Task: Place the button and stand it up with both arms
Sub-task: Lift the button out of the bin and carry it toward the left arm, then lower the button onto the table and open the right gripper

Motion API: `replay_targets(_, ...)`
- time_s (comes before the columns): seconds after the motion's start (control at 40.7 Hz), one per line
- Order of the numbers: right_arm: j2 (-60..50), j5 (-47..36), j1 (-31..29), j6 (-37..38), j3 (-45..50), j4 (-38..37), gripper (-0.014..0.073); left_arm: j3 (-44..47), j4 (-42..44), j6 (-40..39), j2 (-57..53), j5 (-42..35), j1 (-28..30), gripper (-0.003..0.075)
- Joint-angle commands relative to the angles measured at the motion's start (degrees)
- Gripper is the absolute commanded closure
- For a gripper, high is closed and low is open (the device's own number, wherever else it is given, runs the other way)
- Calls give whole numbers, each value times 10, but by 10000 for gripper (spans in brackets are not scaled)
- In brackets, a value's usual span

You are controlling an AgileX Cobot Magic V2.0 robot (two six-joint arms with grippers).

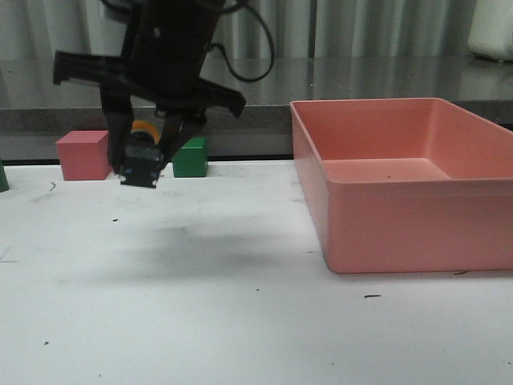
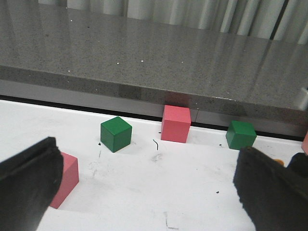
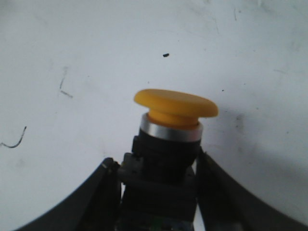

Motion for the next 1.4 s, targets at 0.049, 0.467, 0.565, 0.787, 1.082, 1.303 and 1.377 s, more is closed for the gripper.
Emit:
replay_targets(0.049, 19, -12, -1, 89, -58, -25, 284, -20, -1, -4, 7, -46, 1, 29)
replay_targets(0.467, 62, -11, 0, 118, -68, -53, 281, -20, -1, -4, 7, -46, 1, 29)
replay_targets(0.565, 62, -11, 0, 118, -71, -53, 234, -20, -1, -4, 7, -46, 1, 29)
replay_targets(0.787, 54, 5, 0, 118, -72, -53, 39, -20, -1, -4, 7, -46, 1, 29)
replay_targets(1.082, -19, 40, 0, 84, -72, -54, 342, -20, -1, -4, 7, -42, 1, 29)
replay_targets(1.303, -73, 98, -10, 64, -72, -68, 659, -20, -1, -4, 7, -42, 1, 29)
replay_targets(1.377, -95, 127, -23, 61, -72, -80, 655, -20, -1, -4, 7, -42, 1, 29)
